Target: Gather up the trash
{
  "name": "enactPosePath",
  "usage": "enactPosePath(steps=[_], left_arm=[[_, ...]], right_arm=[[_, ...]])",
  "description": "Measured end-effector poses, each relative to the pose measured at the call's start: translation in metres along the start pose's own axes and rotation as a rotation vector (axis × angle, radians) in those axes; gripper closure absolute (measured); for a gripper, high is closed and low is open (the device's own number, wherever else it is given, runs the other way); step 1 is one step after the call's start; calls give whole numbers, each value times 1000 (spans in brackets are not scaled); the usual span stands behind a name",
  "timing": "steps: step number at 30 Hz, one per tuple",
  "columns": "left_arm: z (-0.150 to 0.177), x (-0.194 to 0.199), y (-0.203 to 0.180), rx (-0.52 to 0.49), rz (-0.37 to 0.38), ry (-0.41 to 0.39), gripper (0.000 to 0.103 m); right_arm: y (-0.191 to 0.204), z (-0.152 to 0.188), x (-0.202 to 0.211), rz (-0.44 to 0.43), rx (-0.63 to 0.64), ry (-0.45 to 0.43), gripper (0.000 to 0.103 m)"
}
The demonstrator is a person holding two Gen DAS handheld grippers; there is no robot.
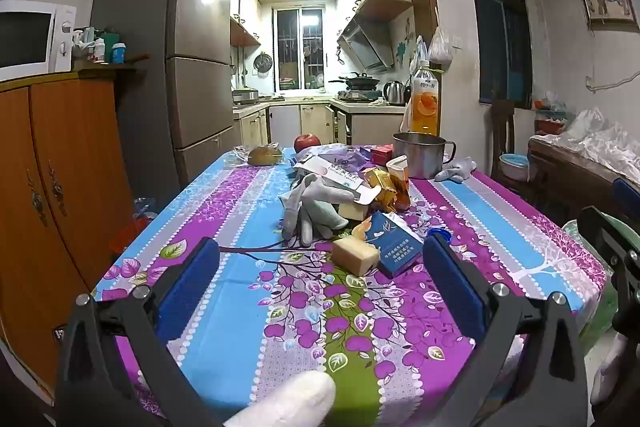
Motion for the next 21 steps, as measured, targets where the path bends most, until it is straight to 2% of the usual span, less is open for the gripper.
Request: enactPosePath(steps=[21], left_arm=[[4,-1,2,0,-2,20,5]], right_arm=[[-1,12,-7,-2,-4,20,4]])
Point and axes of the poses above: each gripper's, at about its wrist camera, not at the fingertips, and x roughly against the way its jaws point, y to its left, z to its underside, the point moved 10 cm from there along -x, roughly the way its jaws point, and after that the axes turned 12 degrees about -x, right-handed, at the moved point
